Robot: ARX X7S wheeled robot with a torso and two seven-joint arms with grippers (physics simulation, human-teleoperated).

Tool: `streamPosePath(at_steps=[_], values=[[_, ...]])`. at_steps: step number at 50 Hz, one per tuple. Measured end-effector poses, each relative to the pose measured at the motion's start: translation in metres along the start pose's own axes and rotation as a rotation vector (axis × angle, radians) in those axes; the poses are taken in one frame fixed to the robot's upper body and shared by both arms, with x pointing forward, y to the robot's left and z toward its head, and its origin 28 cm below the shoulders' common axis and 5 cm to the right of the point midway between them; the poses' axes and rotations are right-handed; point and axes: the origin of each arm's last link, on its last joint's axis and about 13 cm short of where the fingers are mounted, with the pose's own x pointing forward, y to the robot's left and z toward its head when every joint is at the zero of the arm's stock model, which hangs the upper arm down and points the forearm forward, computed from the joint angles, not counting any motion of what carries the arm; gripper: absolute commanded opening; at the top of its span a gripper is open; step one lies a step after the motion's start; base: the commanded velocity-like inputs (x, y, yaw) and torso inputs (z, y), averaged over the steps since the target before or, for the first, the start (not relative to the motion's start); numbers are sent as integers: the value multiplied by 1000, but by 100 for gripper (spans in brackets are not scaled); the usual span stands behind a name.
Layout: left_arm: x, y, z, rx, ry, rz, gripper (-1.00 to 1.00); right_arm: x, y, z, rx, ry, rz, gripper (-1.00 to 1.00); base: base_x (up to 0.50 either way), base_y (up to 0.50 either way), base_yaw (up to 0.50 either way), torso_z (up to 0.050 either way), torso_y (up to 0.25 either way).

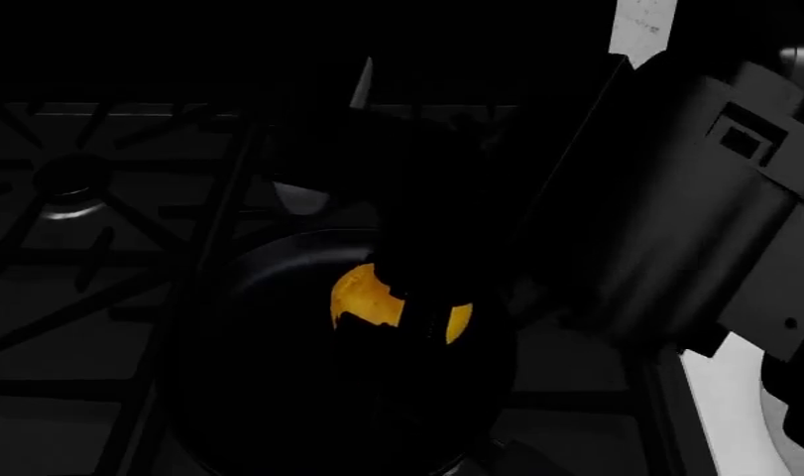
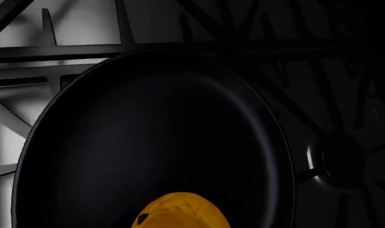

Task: Pick the mango from the pan and place it on the plate.

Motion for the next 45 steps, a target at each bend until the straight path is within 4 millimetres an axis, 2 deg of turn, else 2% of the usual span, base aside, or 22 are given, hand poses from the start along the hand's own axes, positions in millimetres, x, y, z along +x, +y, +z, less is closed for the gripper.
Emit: streamPosePath(at_steps=[8, 17, 45], values=[[-1, 1, 1, -7, -6, -6, 100, -25, 7, 5, 13, -13, -62, -100, 0, 0, 0, 0, 0], [-2, 1, 2, -16, -11, -17, 100, -52, 17, 1, 60, -21, -144, -100, 0, 0, 0, 0, 0], [2, 2, -4, -47, -12, -44, 100, -111, 47, -43, 281, 47, -377, -100, 0, 0, 0, 0, 1]])
